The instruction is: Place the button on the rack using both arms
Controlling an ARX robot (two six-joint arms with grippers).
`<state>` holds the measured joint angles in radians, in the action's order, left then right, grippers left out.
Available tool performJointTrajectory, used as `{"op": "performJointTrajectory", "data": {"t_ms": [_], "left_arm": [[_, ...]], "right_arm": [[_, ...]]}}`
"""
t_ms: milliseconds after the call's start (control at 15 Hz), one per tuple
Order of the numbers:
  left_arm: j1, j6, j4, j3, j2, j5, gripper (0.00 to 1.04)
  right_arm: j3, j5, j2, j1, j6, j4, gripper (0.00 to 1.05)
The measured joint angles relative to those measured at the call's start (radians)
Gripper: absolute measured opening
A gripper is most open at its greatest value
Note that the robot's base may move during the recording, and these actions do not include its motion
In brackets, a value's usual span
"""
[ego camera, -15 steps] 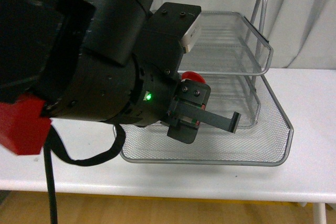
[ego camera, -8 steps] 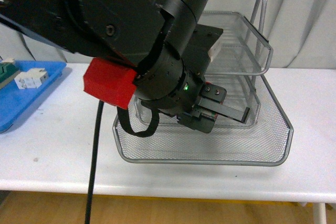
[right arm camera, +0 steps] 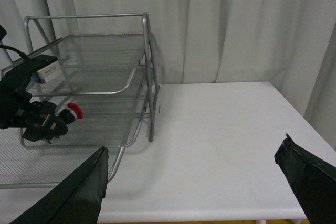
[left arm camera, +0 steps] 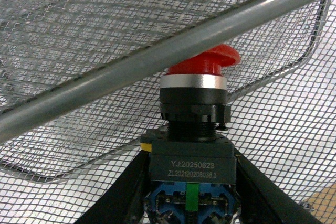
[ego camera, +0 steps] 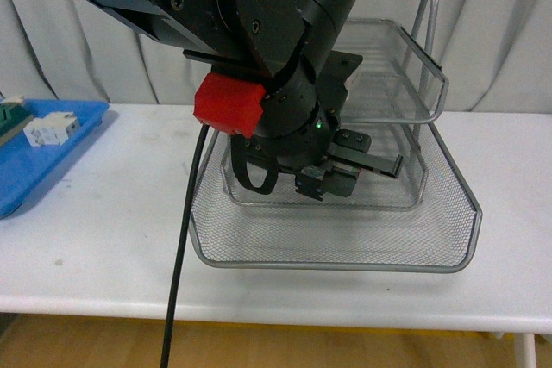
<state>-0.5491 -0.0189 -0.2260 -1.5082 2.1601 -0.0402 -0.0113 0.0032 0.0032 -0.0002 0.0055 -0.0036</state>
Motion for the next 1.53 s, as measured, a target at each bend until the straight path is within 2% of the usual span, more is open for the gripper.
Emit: {"op": "performJointTrajectory", "data": {"t_ms": [333,399,599,865,998,1064,1131,1197,1264,1330,1397,1530], "left_arm": [[0.008,-0.095,0.074,0.066,-0.05,0.079,0.97],[0.003,-0.11,0.101,0.102,-0.087,0.091,0.99],[-0.016,-0.113,0.164,0.235,-0.259,0.093,0.98],[-0.026,-0.097,0.388,0.481,-0.508,0.028,0.98],[-0.003,-0.094,0.446,0.562,-0.62,-0.017,0.98],[0.0,-0.082,0.539,0.617,-0.647,-0.067,0.96],[-0.003,-0.061,0.706,0.684,-0.658,-0.192,0.89],[0.018,-0.025,0.877,0.828,-0.724,-0.352,0.76],[0.072,-0.006,0.97,0.956,-0.822,-0.405,0.64],[0.154,0.0,0.988,1.05,-0.955,-0.38,0.48],[0.192,0.0,0.991,1.108,-1.021,-0.34,0.37],[0.261,0.001,0.977,1.238,-1.113,-0.245,0.08]], "right_arm": [[0.0,0.0,0.0,0.0,0.0,0.0,0.98],[0.0,0.0,0.0,0.0,0.0,0.0,0.98],[0.0,0.0,0.0,0.0,0.0,0.0,0.98],[0.0,0.0,0.0,0.0,0.0,0.0,0.98],[0.0,0.0,0.0,0.0,0.0,0.0,0.98],[0.0,0.0,0.0,0.0,0.0,0.0,0.98],[0.0,-0.003,0.0,0.0,0.0,0.0,0.98],[0.0,-0.003,0.0,0.0,0.0,0.0,0.98],[0.0,-0.002,0.0,0.0,0.0,0.0,0.98],[0.0,-0.003,0.0,0.0,0.0,0.0,0.98],[0.0,-0.003,0.0,0.0,0.0,0.0,0.98],[0.0,-0.003,0.0,0.0,0.0,0.0,0.98]]}}
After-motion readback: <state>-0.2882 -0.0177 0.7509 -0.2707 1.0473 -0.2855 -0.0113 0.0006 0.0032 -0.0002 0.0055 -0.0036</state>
